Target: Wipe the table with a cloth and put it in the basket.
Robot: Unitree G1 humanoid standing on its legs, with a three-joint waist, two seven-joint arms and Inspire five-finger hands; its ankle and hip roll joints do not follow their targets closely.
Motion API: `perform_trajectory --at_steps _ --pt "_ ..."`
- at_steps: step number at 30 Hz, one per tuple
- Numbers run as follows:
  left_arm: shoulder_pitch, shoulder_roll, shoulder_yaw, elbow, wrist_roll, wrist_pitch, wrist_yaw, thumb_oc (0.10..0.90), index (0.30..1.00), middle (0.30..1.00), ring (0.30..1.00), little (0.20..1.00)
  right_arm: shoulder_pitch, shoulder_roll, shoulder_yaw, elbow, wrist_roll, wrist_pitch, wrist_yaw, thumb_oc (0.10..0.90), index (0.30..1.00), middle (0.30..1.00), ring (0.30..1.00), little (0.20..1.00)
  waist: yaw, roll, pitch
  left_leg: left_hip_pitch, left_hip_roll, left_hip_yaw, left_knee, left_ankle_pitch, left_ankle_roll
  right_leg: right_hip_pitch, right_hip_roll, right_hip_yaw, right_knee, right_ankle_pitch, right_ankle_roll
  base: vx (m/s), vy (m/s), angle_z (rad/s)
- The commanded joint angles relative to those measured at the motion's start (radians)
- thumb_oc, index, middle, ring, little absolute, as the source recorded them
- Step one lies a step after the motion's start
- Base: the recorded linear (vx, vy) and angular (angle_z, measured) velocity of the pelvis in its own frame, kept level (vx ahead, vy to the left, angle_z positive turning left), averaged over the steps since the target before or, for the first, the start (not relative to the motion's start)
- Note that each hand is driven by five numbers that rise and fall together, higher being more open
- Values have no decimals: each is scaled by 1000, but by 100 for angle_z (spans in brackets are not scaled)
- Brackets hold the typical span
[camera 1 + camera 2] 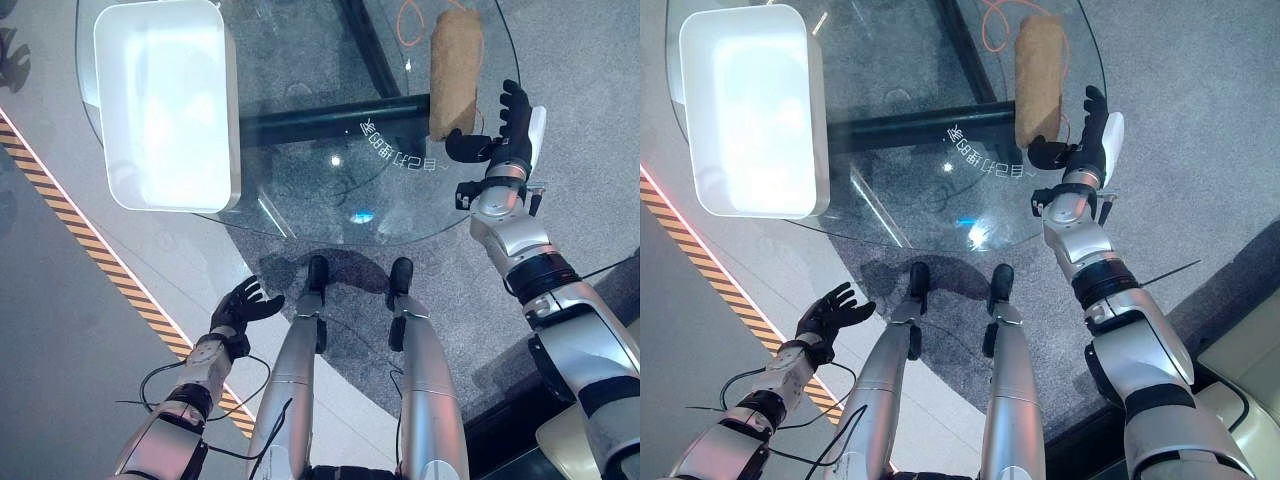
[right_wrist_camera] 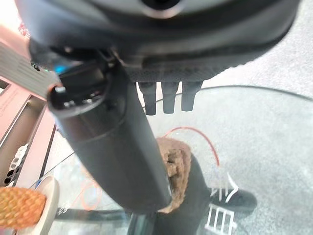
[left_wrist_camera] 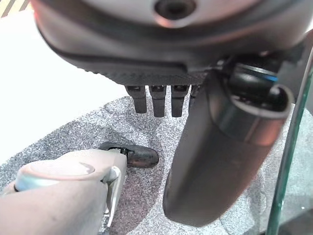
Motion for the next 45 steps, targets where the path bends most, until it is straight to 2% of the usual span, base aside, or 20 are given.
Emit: perform_trajectory --at_steps 1,10,21,27,31,38,45 --pt "91 -22 6 -27 -5 -32 29 800 900 900 900 900 -114 -36 22 -131 -60 -30 -64 800 900 900 900 900 4 51 -21 21 -46 22 10 -37 13 46 17 -90 -43 -29 -16 0 0 0" --pt "101 -34 -4 -39 -7 -33 35 800 900 900 900 900 -136 -26 38 -96 -38 -2 -71 800 900 900 900 900 12 60 -21 23 -45 26 10 -35 14 44 15 -93 -36 -30 -18 3 2 1" --pt "97 -37 -19 -38 -7 -27 34 800 900 900 900 900 -166 -35 84 -7 -71 90 -75 800 900 900 900 900 16 66 -21 19 -45 28 12 -35 14 35 12 -96 -32 -27 -16 0 0 0" --pt "98 -39 -35 -39 -15 -27 32 800 900 900 900 900 -204 -37 121 60 -92 109 -63 800 900 900 900 900 24 78 -21 18 -47 27 16 -38 13 31 8 -98 -23 -30 -16 5 3 0" --pt "97 -41 -43 -41 -18 -23 31 800 900 900 900 900 -225 -33 140 98 -92 113 -53 800 900 900 900 900 31 87 -21 11 -49 26 21 -37 14 21 5 -102 -13 -34 -16 8 1 0" --pt "104 -42 -59 -46 -16 -20 28 800 900 900 900 900 -239 -18 144 127 -64 84 -34 800 900 900 900 900 42 97 -21 8 -55 21 22 -35 15 15 4 -108 -1 -38 -18 23 -8 4" --pt "99 -45 -63 -53 -19 -15 28 800 900 900 900 900 -255 -12 150 158 -79 96 -21 800 900 900 900 900 47 105 -21 6 -58 20 21 -31 17 10 4 -110 5 -42 -19 8 1 3"
